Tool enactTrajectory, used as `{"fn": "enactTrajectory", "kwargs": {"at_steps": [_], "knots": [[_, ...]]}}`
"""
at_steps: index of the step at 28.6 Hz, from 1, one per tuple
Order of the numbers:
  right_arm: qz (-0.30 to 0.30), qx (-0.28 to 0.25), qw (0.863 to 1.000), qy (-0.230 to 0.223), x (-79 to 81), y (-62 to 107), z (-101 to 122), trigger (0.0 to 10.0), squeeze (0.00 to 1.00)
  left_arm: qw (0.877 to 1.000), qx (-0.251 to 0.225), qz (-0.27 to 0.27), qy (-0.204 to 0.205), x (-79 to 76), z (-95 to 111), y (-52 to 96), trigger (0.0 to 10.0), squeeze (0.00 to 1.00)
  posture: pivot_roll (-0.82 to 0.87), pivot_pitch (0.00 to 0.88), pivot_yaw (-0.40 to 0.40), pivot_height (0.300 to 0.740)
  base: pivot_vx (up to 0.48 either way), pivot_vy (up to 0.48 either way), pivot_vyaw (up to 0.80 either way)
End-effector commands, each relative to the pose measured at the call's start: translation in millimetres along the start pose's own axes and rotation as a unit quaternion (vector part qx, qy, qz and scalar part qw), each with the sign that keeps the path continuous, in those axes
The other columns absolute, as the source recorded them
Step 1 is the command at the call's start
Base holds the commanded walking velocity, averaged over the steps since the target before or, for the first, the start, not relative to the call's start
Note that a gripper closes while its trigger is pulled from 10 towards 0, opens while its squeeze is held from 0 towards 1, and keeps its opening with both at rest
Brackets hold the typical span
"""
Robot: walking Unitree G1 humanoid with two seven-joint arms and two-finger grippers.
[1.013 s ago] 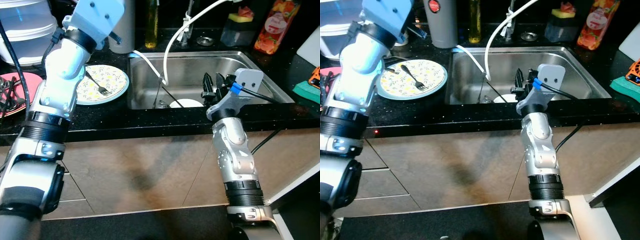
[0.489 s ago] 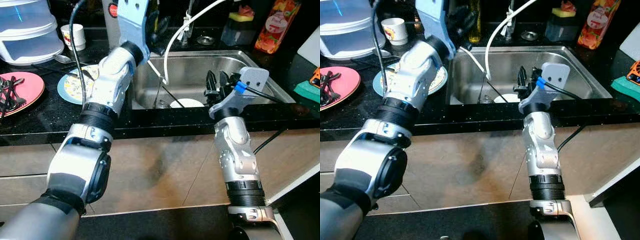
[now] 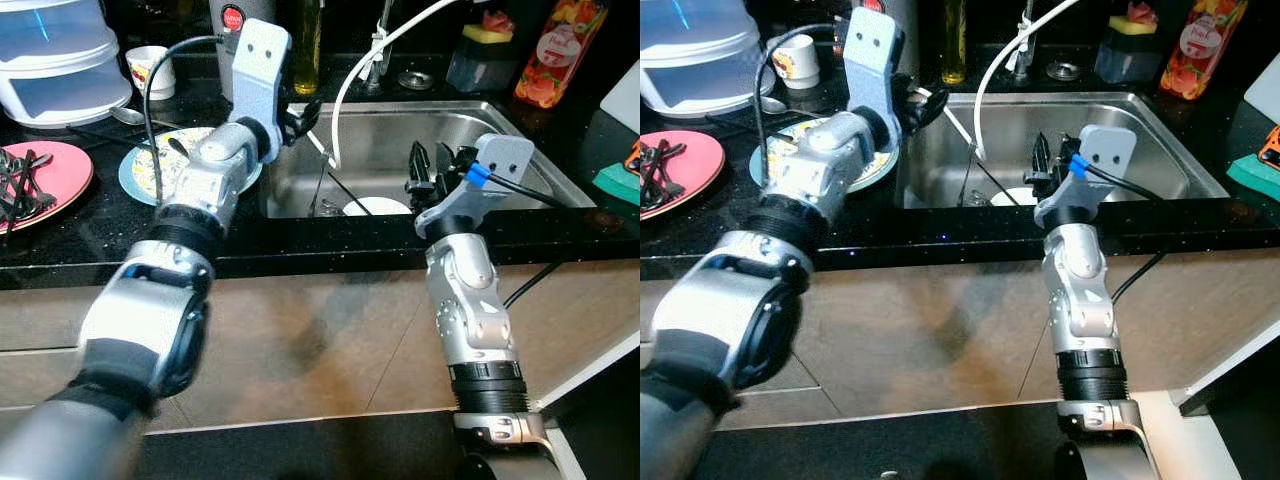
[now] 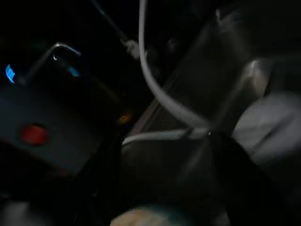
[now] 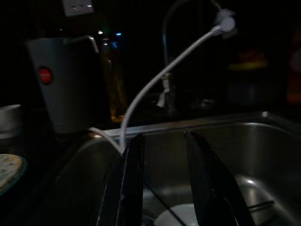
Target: Kitchen organization
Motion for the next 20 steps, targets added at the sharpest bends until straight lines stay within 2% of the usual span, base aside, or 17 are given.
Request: {"fn": "enactTrajectory", "kwargs": {"at_steps": [1,2,3,4,5,6,8,10,12,14,19,20], "knots": [[-0.007,0.006,1.0,-0.001,-4.8,2.4,-2,10.0,0.0,0.993,0.02,-0.046,-0.105,3.2,-2,12.0,10.0,0.0,0.21,0.088,-0.002,0.74,0.0,0.0,0.0],[-0.007,0.006,1.0,-0.001,-4.8,2.4,-2,10.0,0.0,0.993,0.02,-0.046,-0.105,3.2,-2,12.0,10.0,0.0,0.21,0.088,-0.002,0.74,0.0,0.0,0.0],[-0.006,0.009,1.0,-0.001,-4.9,2.8,-5,10.0,0.0,0.983,0.064,-0.05,-0.165,27.3,-14,32.3,10.0,0.0,0.21,0.088,-0.002,0.74,0.0,0.0,0.0],[-0.005,0.01,1.0,-0.002,-3.7,2.8,-6,10.0,0.0,0.978,0.087,-0.05,-0.183,38.5,-21,42.7,10.0,0.0,0.24,0.089,-0.005,0.74,0.0,0.0,0.0],[-0.005,0.01,1.0,-0.002,-3.7,2.8,-6,10.0,0.0,0.978,0.087,-0.05,-0.183,38.5,-21,42.7,10.0,0.0,0.24,0.089,-0.005,0.74,0.0,0.0,0.0],[-0.003,0.011,1.0,-0.004,-2.2,2.4,-6,10.0,0.0,0.974,0.105,-0.052,-0.196,46.4,-27,51.2,10.0,0.0,0.25,0.088,-0.007,0.74,0.0,0.0,0.0],[0.001,0.008,1.0,-0.011,3.5,0.0,-5,10.0,0.0,0.968,0.147,-0.064,-0.194,54.9,-46,67.3,10.0,0.0,0.25,0.086,-0.009,0.74,0.0,0.0,0.0],[0.005,0.006,1.0,-0.014,6.8,-1.5,-4,10.0,0.0,0.964,0.17,-0.069,-0.191,56.9,-56,73.6,10.0,0.0,0.26,0.082,-0.011,0.74,0.0,0.0,0.0],[0.01,0.005,1.0,-0.015,8.9,-2.4,-4,10.0,0.0,0.97,0.179,-0.086,-0.142,47.3,-70,76.6,10.0,0.0,0.26,0.079,-0.017,0.74,0.0,0.0,0.0],[0.011,0.004,1.0,-0.014,8.1,-2.7,-3,10.0,0.0,0.974,0.176,-0.093,-0.107,42.9,-73,77.4,10.0,0.0,0.25,0.074,-0.02,0.74,0.0,0.0,0.0],[0.007,0.004,1.0,-0.01,4.0,-2.8,-3,10.0,0.0,0.978,0.172,-0.103,-0.051,37.4,-80,78.1,10.0,0.0,0.25,0.07,-0.023,0.74,0.0,0.0,0.0],[0.007,0.004,1.0,-0.01,4.0,-2.8,-3,10.0,0.0,0.978,0.172,-0.103,-0.051,37.4,-80,78.1,10.0,0.0,0.25,0.07,-0.023,0.74,0.0,0.0,0.0]]}}
Point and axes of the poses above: a point about 5 cm out from each wrist's last joint towards the gripper, its own y axis pointing back from the gripper into the wrist, its own z axis along the axis of the wrist's last joint, x = y × z, the point moved 4 cm from there along -y, pointing out of the wrist towards the gripper, and after that the axes turned 8 degrees about y, right-handed, at the moved point
